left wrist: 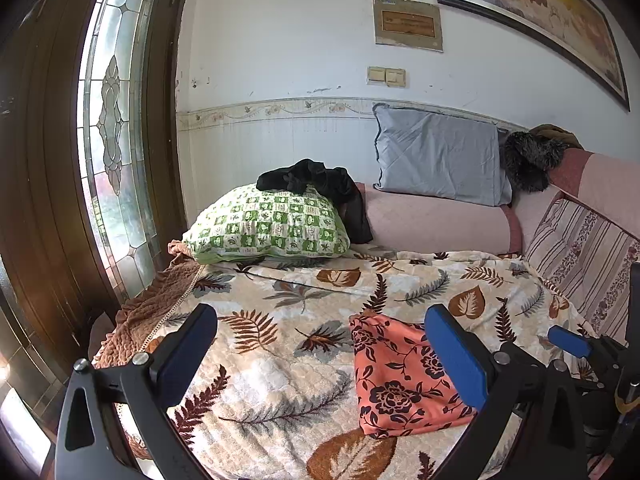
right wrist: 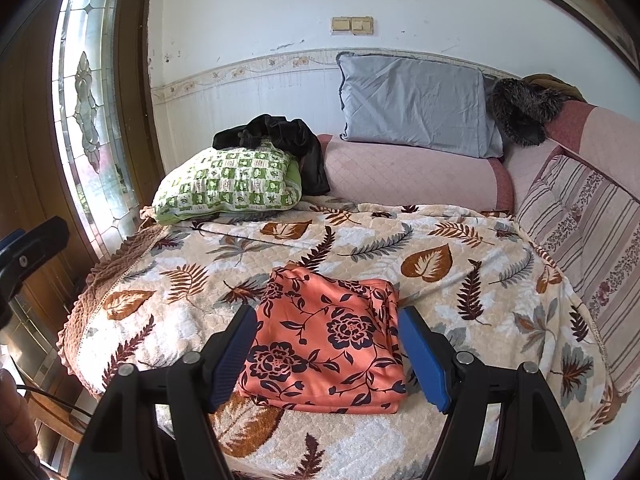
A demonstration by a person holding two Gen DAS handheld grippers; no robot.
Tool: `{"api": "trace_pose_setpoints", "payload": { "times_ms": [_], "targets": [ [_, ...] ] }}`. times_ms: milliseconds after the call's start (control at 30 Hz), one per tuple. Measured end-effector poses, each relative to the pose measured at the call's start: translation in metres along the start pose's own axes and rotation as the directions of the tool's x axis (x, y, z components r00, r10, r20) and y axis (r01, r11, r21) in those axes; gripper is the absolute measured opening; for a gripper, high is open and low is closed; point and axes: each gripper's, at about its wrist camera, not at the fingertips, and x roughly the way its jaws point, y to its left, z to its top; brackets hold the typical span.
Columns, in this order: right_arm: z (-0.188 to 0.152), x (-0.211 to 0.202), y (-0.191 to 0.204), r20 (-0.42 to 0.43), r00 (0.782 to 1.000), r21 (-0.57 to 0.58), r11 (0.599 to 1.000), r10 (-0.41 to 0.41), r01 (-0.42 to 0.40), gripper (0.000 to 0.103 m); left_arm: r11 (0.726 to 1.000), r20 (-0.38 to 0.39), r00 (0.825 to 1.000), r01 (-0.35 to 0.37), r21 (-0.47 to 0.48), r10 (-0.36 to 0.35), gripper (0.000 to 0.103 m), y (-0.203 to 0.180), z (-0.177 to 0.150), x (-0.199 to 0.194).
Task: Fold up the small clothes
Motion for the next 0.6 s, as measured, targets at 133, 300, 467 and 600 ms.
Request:
{"api": "trace_pose_setpoints", "payload": {
  "times_ms": [133, 300, 467, 600],
  "targets": [
    [-0.0003, 0.0007, 0.0004, 0.001, 1.000, 0.001, 1.000, 0.002, -0.002, 0.077, 1.000, -0.002, 1.000, 0.001, 0.001, -0.001, 0.103, -0.0002, -0.0003, -0.0002],
    [-0.0006, 0.0021, 0.0002, -0.001, 1.000, -0.001, 1.000, -0.001, 0.001, 0.077, 1.000, -0.007, 1.000, 0.008, 0.008, -0.008, 0.103, -0.0011, -0.0008, 0.0015],
    [-0.0010, 0.0028, 0.0006, -0.002, 1.000, -0.002, 1.000, 0.001, -0.001, 0.077, 1.000, -0.008, 1.000, 0.013, 0.007, -0.013, 0.103, -0.0017, -0.0010, 0.0015],
    [-0.0020, 0.0046, 0.0008, -0.006, 1.000, -0.002, 1.000, 0.004, -0.004, 0.077, 1.000, -0.010, 1.000, 0.017, 0.007, -0.017, 0.103, -0.0022, -0.0014, 0.0018]
  ]
}}
